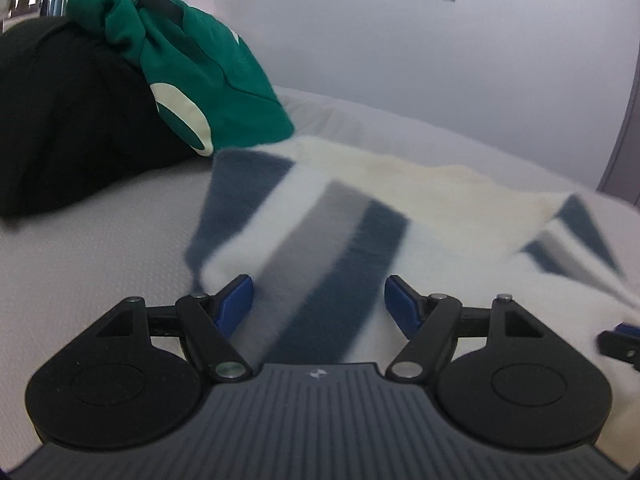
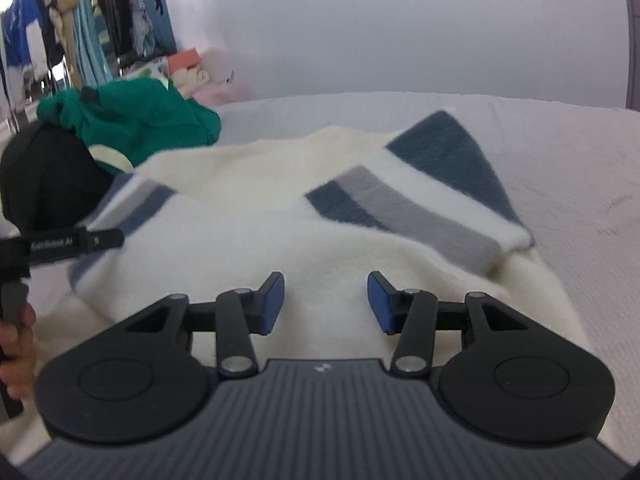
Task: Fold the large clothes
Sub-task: 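Open the left gripper and hold both grippers over the folded sweater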
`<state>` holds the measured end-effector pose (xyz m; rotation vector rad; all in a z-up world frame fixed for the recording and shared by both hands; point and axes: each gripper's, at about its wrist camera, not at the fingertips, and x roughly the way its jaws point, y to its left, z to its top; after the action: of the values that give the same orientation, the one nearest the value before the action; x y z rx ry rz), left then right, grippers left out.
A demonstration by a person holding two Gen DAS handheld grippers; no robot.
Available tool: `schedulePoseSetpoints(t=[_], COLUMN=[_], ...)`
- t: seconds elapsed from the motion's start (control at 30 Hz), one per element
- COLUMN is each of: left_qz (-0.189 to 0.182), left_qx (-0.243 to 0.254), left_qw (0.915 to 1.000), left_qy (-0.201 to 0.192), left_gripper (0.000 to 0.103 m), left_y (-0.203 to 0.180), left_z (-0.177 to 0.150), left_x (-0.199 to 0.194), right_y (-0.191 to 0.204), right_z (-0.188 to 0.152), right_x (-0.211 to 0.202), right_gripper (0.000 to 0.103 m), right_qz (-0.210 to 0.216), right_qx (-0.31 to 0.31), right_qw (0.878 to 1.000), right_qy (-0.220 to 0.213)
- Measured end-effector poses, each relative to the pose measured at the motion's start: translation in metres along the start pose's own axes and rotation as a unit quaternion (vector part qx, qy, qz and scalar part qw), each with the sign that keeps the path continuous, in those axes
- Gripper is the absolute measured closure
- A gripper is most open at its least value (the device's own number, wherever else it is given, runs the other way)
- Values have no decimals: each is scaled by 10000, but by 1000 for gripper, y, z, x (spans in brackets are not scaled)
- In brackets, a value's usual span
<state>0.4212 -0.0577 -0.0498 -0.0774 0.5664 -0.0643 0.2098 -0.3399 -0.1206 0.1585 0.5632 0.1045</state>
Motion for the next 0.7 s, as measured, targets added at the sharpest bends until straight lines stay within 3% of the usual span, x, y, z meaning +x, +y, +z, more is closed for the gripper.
schedulePoseSetpoints(t=[0.1,0.4,0.7], left_qz=[-95,-26,-196], left_qx=[-235,-101,-171], left_qw=[9996,9988,9991], left_qy=[146,486,331], left_gripper=[26,25,21], left_y=[8,9,12], left_z=[4,4,2], left_x=[12,34,25], right_y=[-1,-6,-2], right_z=[1,3,4], right_x=[16,44,36], right_gripper=[54,55,55], right_qz=[-72,-129,-225], right_qx=[-76,-136,-220], right_qw=[9999,9997,9995], right_qy=[117,124,103])
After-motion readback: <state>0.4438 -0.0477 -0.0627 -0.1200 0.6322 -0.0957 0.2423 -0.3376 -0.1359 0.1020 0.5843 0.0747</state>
